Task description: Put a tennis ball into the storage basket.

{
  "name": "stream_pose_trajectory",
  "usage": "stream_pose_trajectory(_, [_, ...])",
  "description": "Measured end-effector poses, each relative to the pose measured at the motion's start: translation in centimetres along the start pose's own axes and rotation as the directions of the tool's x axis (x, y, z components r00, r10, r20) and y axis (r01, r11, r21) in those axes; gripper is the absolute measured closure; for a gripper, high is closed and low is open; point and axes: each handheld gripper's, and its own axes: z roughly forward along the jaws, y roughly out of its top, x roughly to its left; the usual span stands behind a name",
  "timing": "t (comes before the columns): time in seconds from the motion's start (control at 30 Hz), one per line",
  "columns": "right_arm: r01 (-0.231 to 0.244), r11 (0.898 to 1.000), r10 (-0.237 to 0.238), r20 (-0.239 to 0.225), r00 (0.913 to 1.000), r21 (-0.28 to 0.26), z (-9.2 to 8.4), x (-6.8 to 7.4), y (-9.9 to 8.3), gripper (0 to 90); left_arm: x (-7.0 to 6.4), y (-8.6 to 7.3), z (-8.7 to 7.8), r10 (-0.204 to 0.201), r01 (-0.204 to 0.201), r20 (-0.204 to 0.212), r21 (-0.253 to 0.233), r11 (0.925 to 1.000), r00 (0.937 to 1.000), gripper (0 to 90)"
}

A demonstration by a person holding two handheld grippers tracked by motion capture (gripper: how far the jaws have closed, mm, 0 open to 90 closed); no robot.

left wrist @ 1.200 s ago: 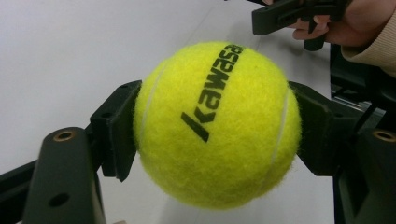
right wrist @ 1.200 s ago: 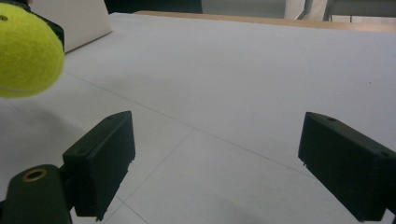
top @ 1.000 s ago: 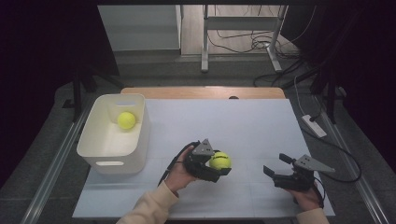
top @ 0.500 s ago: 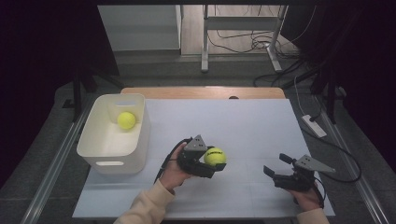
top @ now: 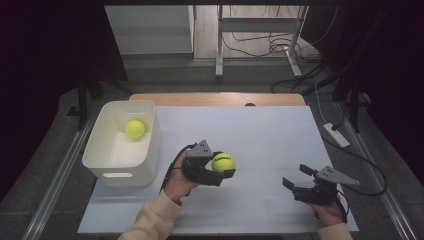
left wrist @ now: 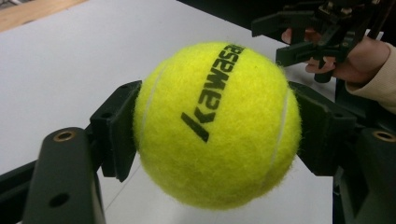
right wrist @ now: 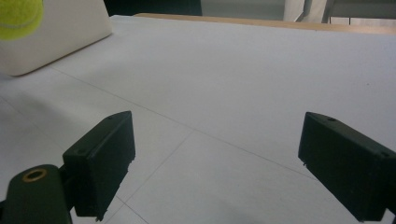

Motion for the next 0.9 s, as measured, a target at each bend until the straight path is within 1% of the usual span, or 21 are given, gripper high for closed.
stream_pose_trajectory(0.3, [0.000,1.000,0.000,0.003,1.0000,-0.001,0.0,0.0,0.0,10.9,0.4,0.3,-1.2,-0.008,0.008,-0.015,-0.026,0.9996,0.9999,26.6])
stream_pose_trajectory(0.4, [0.001,1.000,-0.001,0.004,1.0000,-0.003,-0.1,-0.1,0.0,10.9,0.4,0.4,-1.6,-0.009,0.008,-0.026,-0.035,0.9994,0.9996,26.6])
stream_pose_trajectory(0.57, [0.001,1.000,-0.001,0.004,1.0000,-0.002,-0.1,0.0,0.0,10.9,0.4,0.6,-2.1,-0.004,0.002,-0.033,-0.049,0.9988,0.9995,26.6])
stream_pose_trajectory(0.77, [0.001,1.000,-0.001,0.004,1.0000,-0.002,-0.1,0.0,0.0,10.9,0.4,0.6,-2.4,-0.004,0.002,-0.040,-0.054,0.9985,0.9992,26.6])
stream_pose_trajectory(0.9, [0.003,1.000,-0.003,0.004,1.0000,-0.002,-0.1,0.0,0.0,10.9,0.5,0.7,-2.9,-0.004,0.000,-0.052,-0.064,0.9979,0.9986,26.6])
